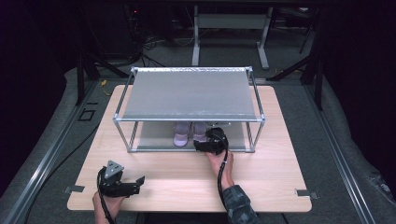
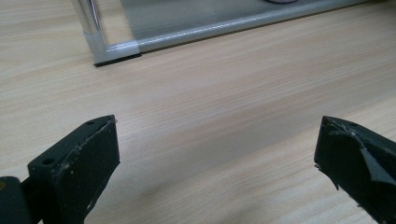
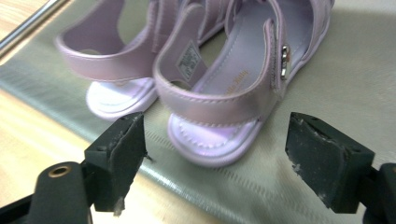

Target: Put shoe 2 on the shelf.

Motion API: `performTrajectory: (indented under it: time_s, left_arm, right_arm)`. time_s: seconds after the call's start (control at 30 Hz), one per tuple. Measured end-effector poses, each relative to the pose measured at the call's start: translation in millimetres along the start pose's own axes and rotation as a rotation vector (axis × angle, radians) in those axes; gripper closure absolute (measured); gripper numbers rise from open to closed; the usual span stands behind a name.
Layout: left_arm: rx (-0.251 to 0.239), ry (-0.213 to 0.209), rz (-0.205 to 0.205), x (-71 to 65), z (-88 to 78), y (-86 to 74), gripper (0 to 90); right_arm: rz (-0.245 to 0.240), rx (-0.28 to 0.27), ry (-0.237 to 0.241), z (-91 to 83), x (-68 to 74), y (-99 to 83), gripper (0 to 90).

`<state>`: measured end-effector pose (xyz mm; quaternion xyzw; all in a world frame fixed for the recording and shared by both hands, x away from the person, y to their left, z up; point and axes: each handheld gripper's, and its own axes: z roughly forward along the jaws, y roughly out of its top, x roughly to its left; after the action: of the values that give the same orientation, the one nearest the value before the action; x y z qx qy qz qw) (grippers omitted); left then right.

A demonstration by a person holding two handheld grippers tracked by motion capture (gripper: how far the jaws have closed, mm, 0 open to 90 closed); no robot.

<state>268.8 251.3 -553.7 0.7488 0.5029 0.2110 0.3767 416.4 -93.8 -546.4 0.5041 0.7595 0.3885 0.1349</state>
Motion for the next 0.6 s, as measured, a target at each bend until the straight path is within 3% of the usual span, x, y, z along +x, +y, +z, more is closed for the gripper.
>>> performTrajectory:
  time_s: [0.03,0.1,0.27,0.33,0.4,0.5,0.6]
  left_arm:
    - [-0.001,-0.001,0.000,-0.2,0.0,-0.1,0.2]
    - [-0.001,-0.003,0.000,-1.1,0.2,-0.2,0.2]
    - [0.001,-0.004,0.004,-2.1,0.8,0.0,0.2]
    - [0.001,-0.004,0.006,-2.0,0.6,0.3,0.1]
    - [-0.002,-0.003,0.008,-2.2,0.2,0.6,0.2]
    - [-0.002,-0.002,0.009,-2.2,-0.1,0.7,0.1]
    - [-0.001,0.000,0.009,-1.8,-0.2,0.5,0.1]
  right_arm:
    - [-0.020,-0.011,0.000,-3.3,0.6,-0.6,19.6]
    - [-0.012,-0.015,0.015,-10.6,3.2,-2.8,17.8]
    - [-0.040,-0.036,-0.020,-25.8,4.2,-12.5,15.7]
    - [-0.066,-0.059,0.063,-31.6,1.0,-17.3,15.3]
    - [-0.069,-0.060,-0.022,-39.8,3.1,-22.1,15.2]
    - [-0.080,-0.077,0.005,-49.6,-0.2,-29.4,14.8]
    - [-0.085,-0.086,-0.017,-59.9,-2.3,-36.0,14.3]
